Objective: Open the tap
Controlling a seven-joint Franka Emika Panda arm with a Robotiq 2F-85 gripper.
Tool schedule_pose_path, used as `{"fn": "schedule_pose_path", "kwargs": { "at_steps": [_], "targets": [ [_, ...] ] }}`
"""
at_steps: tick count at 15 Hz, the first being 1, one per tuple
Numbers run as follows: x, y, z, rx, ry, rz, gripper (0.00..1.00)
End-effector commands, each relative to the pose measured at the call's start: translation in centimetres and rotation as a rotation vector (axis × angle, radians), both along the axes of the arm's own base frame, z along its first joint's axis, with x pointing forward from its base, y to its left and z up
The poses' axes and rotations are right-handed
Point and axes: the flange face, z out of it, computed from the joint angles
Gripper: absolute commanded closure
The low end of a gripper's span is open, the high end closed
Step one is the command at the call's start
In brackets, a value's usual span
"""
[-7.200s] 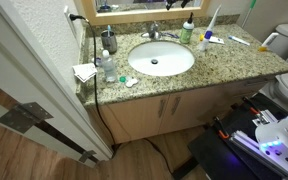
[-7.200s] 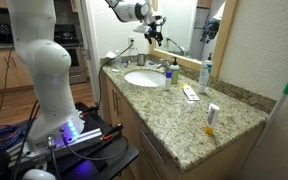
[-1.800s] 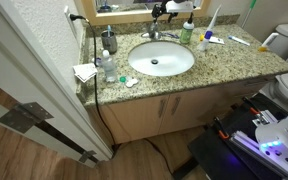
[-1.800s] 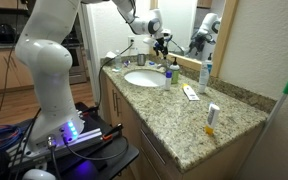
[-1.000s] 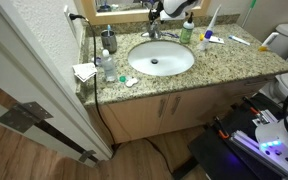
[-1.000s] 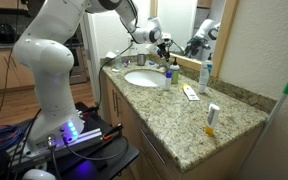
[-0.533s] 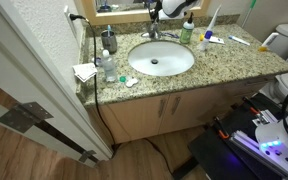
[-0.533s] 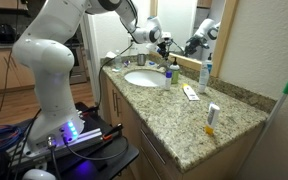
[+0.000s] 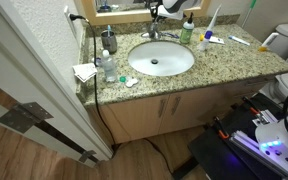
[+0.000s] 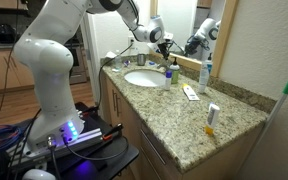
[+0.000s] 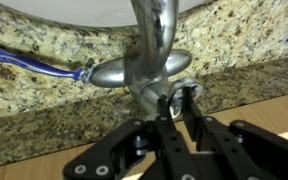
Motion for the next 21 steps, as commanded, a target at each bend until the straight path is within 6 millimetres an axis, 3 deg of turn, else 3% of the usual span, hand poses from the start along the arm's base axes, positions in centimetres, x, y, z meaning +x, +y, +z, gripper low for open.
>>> {"fn": "schedule_pose_path", "kwargs": {
  "at_steps": [1,4,7,8,10,15,19,21],
  "targets": [
    [-0.1,-1.0,4.0,0.117,-0.033,-0.03,0.95],
    [0.0,-2.0,4.9,0.179,-0.047,-0.062,0.96],
    [-0.2,-2.4,7.8,0.205,-0.078,-0.074,1.0],
    [-0.6,-2.2,8.4,0.192,-0.032,-0.053,0.74],
    [-1.4,-1.7,8.9,0.178,0.057,-0.019,0.68],
    [-2.8,-1.4,8.4,0.072,0.252,0.019,0.32],
    [-2.3,-0.8,6.2,0.02,0.256,0.045,0.04],
    [-1.9,-0.4,4.6,-0.009,0.256,0.055,0.0]
  ]
}}
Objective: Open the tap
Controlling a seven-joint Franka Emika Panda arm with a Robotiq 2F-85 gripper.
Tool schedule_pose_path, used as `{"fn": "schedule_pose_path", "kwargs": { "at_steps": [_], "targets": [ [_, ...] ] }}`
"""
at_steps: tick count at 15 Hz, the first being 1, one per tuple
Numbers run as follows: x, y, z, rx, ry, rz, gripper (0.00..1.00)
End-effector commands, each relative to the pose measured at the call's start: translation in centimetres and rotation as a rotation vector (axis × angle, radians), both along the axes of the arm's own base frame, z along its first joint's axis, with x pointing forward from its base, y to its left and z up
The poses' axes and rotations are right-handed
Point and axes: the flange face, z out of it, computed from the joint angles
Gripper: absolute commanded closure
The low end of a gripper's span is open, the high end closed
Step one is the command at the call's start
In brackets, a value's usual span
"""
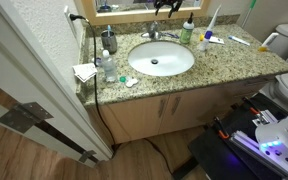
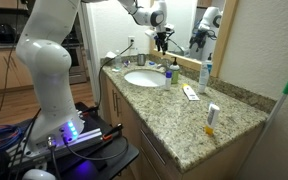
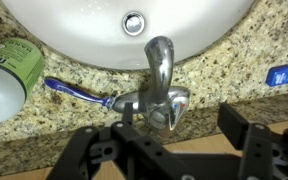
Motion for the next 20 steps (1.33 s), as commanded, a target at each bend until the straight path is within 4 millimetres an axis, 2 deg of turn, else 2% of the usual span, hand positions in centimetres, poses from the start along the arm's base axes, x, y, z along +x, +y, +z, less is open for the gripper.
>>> {"fn": "schedule_pose_path", "kwargs": {
  "at_steps": [1,3,4,7,12,18,19,20],
  "targets": [
    [0.8,0.6,-2.8,-0.056,-0.006,0.029,0.0],
    [1.3,0.9,-4.0,-0.094,-0.03,0.029,0.0],
    [0.6,0.7,-3.1,-0.06,-0.003,0.027,0.0],
    [1.0,0.8,-4.7,-0.088,0.002,0.03,0.0],
    [1.9,1.5,-5.4,-0.085,-0.074,0.044,0.0],
    [2.6,1.3,-6.6,-0.112,-0.115,0.051,0.0],
    [2.6,1.3,-6.8,-0.119,-0.118,0.054,0.25],
    [2.6,1.3,-6.8,-0.121,-0.119,0.058,0.26]
  ]
}}
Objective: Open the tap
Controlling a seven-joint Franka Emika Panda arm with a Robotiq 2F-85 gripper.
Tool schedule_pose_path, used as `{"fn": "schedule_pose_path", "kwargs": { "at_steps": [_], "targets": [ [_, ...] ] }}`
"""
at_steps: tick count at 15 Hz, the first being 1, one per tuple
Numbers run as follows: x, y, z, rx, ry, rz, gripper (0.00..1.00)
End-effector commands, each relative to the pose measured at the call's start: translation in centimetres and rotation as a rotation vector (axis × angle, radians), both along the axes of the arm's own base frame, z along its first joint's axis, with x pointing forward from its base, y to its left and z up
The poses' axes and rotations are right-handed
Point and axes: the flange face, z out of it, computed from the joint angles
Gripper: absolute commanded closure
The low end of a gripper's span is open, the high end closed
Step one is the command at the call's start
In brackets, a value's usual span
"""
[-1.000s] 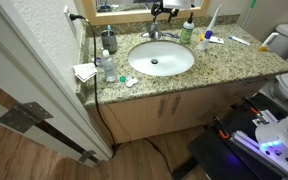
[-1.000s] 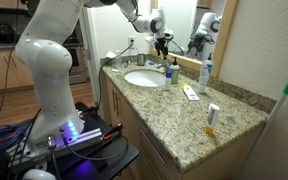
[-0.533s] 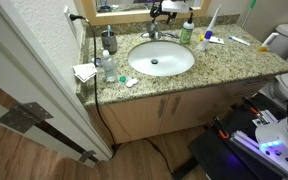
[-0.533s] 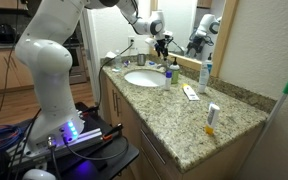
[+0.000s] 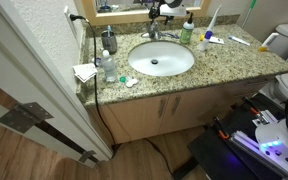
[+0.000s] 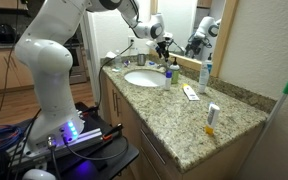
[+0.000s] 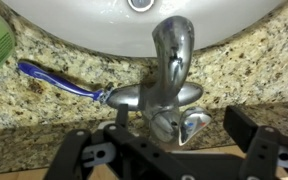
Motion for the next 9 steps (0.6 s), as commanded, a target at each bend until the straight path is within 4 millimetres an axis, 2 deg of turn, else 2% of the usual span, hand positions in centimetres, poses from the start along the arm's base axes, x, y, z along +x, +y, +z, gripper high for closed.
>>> {"fn": "schedule_pose_path", "kwargs": {
  "at_steps": [1,9],
  "targets": [
    [0.76,0.08,-0.47,-0.029,-0.03,0.02,0.34],
    [0.94,0.75,0.16,-0.022,-0.068,0.031,0.9]
  ]
}}
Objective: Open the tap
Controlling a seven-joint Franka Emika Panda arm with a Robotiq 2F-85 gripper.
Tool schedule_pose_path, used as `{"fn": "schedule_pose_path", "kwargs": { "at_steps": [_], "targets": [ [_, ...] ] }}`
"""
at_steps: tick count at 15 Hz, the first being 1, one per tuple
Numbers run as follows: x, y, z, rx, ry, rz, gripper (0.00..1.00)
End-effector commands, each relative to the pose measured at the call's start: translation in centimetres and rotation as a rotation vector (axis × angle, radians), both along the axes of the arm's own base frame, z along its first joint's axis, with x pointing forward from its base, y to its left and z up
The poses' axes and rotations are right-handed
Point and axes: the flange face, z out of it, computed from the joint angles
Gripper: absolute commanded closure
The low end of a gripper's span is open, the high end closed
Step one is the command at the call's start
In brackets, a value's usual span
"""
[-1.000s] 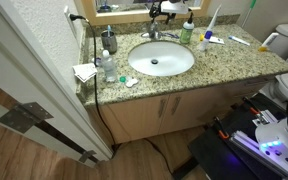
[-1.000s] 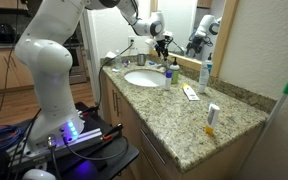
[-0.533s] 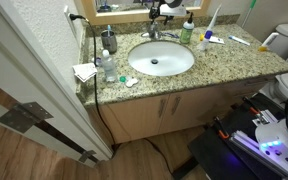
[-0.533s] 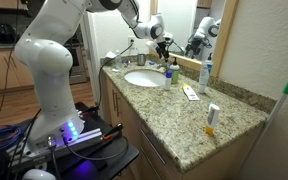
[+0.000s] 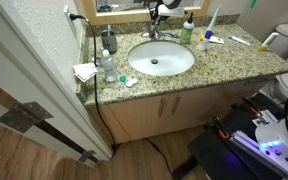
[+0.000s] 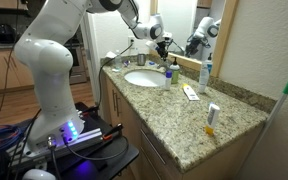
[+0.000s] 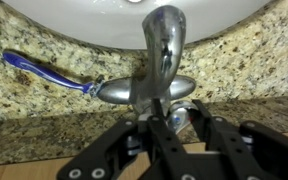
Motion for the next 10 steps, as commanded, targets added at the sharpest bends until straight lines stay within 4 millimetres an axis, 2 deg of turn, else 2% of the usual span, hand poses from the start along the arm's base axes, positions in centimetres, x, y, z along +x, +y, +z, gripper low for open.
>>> {"fn": "schedule_pose_path", "kwargs": {
  "at_steps": [1,2,10],
  "targets": [
    [0.5,-0.1,0.2,-0.012,-0.032,0.011,0.95],
    [0.5,-0.2,0.4,-0.003,-0.032,0.003,0.93],
    [0.6,-1.9,4.6,0.145,-0.118,-0.086,0.93]
  ]
}}
